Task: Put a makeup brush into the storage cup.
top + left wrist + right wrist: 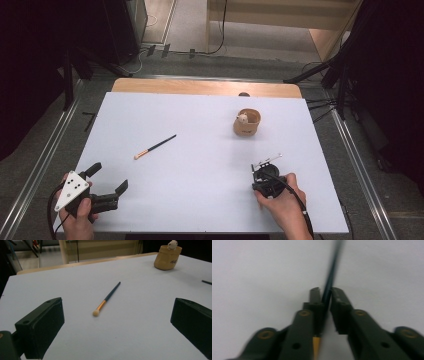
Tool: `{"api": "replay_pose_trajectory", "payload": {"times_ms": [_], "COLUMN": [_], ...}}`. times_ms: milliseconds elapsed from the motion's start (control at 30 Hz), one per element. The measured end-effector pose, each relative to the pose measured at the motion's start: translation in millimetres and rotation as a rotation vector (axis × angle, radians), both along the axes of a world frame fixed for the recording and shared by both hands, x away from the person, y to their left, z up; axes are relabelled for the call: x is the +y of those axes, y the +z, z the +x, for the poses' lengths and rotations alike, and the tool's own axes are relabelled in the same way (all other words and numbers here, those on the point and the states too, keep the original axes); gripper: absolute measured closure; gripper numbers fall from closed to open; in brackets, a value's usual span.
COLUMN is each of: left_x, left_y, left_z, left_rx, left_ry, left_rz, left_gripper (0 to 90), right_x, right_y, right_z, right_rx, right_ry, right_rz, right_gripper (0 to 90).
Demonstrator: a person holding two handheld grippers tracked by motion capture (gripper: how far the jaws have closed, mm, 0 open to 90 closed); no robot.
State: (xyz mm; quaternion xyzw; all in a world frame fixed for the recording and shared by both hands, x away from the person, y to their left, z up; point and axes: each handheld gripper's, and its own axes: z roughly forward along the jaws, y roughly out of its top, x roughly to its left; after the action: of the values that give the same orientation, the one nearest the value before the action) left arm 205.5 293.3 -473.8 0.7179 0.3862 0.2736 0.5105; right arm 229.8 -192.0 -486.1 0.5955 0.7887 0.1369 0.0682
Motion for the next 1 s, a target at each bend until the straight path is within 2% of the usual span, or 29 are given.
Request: {"api": "replay_pose_trajectory", "payload": {"times_ms": [167, 300, 367, 433, 500, 733, 833, 867, 933, 1000], "left_x": [-3.1, -6.6, -7.4, -8.8, -11.2, -23.6, -30.0, -30.0, -36.8, -38.8], "left_y": [-0.9, 1.4, 2.9, 4.3, 6.2, 12.7, 16.2, 16.2, 19.7, 21.3], "left_z": [2.6, 5.3, 8.4, 12.7, 16.2, 25.8, 31.6, 31.6, 38.0, 39.6], "left_rx": [0.009, 0.018, 0.044, 0.065, 0.069, 0.07, 0.07, 0.07, 0.076, 0.079], "left_ry": [-0.005, -0.014, -0.037, -0.053, -0.057, -0.082, -0.095, -0.095, -0.114, -0.119], "left_rz": [0.0, -0.009, -0.051, -0.074, -0.075, -0.051, -0.041, -0.041, -0.036, -0.037], "left_gripper": [0.0, 0.0, 0.0, 0.0, 0.0, 3.3, 3.3, 3.2, 3.3, 3.2], "right_x": [-6.3, -9.5, -10.2, -10.8, -11.5, -13.5, -13.8, -13.8, -15.0, -15.3], "right_y": [-1.1, -1.3, -0.4, 1.6, 4.9, 15.6, 18.0, 18.0, 20.2, 21.0], "right_z": [-0.8, -2.8, -3.8, -4.5, -5.2, -6.6, -5.7, -5.7, -3.7, -2.6], "right_rx": [-0.005, -0.033, -0.053, -0.089, -0.124, -0.251, -0.293, -0.293, -0.33, -0.333], "right_ry": [-0.014, -0.018, -0.02, -0.028, -0.03, -0.02, -0.028, -0.028, -0.024, -0.022], "right_rz": [0.051, 0.078, 0.102, 0.111, 0.133, 0.202, 0.212, 0.212, 0.243, 0.254], "right_gripper": [85.5, 85.5, 85.5, 85.5, 85.5, 85.5, 85.5, 85.5, 85.5, 85.5]}}
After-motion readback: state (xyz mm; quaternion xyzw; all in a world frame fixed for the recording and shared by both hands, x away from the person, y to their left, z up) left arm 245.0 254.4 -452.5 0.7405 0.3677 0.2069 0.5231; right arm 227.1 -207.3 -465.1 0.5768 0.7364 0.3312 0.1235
